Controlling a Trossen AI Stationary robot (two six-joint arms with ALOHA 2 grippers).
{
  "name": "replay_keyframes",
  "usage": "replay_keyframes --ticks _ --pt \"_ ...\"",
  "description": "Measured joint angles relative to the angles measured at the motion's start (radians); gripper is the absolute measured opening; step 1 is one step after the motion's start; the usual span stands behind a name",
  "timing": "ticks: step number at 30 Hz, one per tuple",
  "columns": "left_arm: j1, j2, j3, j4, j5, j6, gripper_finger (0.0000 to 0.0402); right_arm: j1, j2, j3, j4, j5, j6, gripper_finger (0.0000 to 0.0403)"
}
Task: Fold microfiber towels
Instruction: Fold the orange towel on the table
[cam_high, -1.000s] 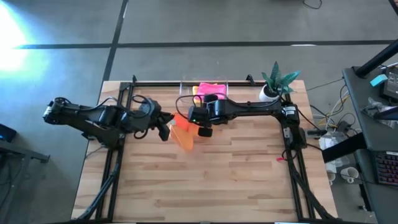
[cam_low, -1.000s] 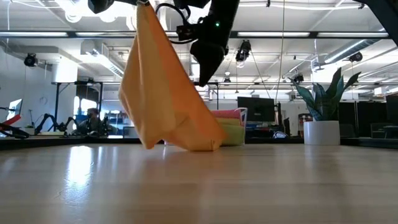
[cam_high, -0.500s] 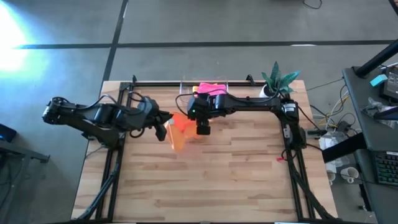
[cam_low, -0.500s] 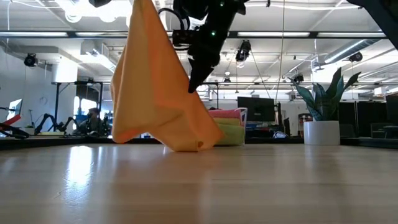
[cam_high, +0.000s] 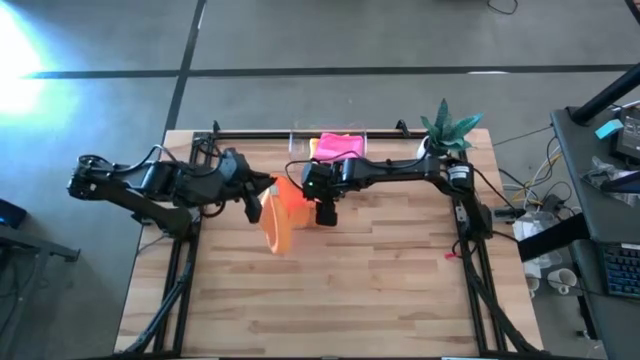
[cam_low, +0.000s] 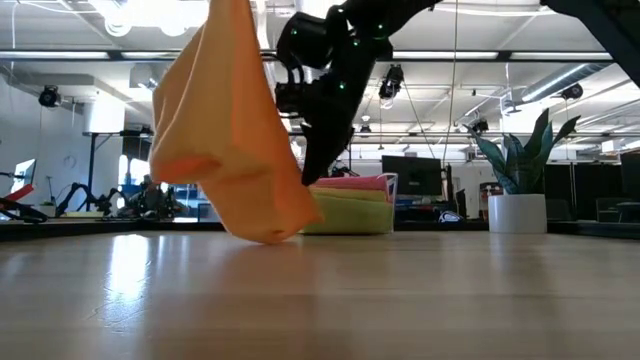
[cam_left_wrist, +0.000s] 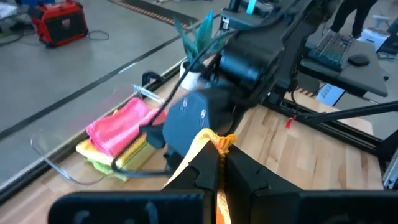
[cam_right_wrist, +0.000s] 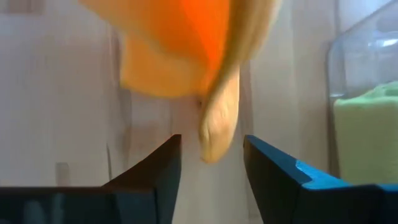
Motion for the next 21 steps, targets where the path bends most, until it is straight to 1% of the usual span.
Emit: replay_keyframes --ticks 2,6,10,12,16,21 --pt "0.000 0.000 0.010 0.000 0.000 0.030 0.0000 0.000 0.000 -0.024 0.032 0.000 -0.005 0.0149" --pt "0.000 0.000 0.010 -0.001 0.000 0.035 0.0000 -0.001 0.001 -0.049 0.165 -0.001 -0.002 0.0116" --pt "0.000 0.003 0.009 -0.001 0.000 0.034 0.0000 0.001 0.006 -0.051 0.216 -0.015 0.028 0.0096" --pt "0.000 0.004 0.009 0.000 0.000 0.033 0.0000 0.002 0.008 -0.054 0.212 -0.031 0.028 0.0091" --pt "0.000 0.004 0.009 0.001 0.000 0.033 0.0000 0.002 0.008 -0.071 0.217 -0.029 0.026 0.0089" --pt "0.000 0.004 0.010 0.001 0.000 0.032 0.0000 -0.003 0.025 -0.118 0.312 -0.025 0.044 0.0089"
